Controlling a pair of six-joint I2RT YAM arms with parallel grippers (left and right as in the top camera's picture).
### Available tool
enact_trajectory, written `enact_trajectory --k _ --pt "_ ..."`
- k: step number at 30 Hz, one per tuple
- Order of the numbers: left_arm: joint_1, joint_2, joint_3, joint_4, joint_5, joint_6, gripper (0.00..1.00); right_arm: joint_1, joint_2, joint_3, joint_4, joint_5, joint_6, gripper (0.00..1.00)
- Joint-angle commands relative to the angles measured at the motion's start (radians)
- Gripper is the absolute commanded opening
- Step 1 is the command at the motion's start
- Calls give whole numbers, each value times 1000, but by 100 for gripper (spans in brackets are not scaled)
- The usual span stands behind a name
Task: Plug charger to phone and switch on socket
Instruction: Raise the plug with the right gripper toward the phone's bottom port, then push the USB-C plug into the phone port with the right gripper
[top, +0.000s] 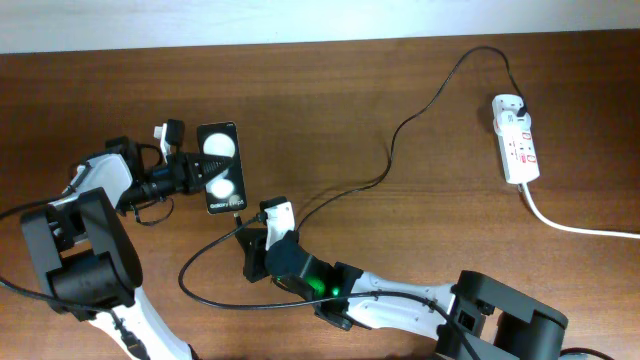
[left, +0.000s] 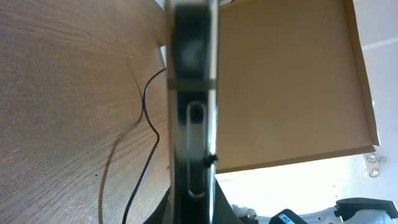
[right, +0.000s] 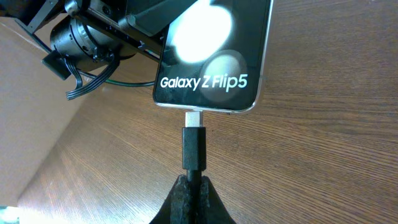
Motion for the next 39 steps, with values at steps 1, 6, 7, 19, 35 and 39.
enact_trajectory --k 1,6,7,19,35,39 --pt "0 -5 4 2 55 16 0 6 7 2 5 -7 5 4" --pt "0 -5 4 2 55 16 0 7 7 2 3 -21 5 4" --pt "0 -5 4 2 55 16 0 7 7 2 4 -21 5 4" --pt "-5 -5 10 2 55 -10 0 26 70 2 44 -1 61 4" --pt "-62 -5 18 60 55 -60 0 25 90 3 93 139 6 4" --pt "-62 -5 18 60 55 -89 0 25 90 3 93 149 4 4"
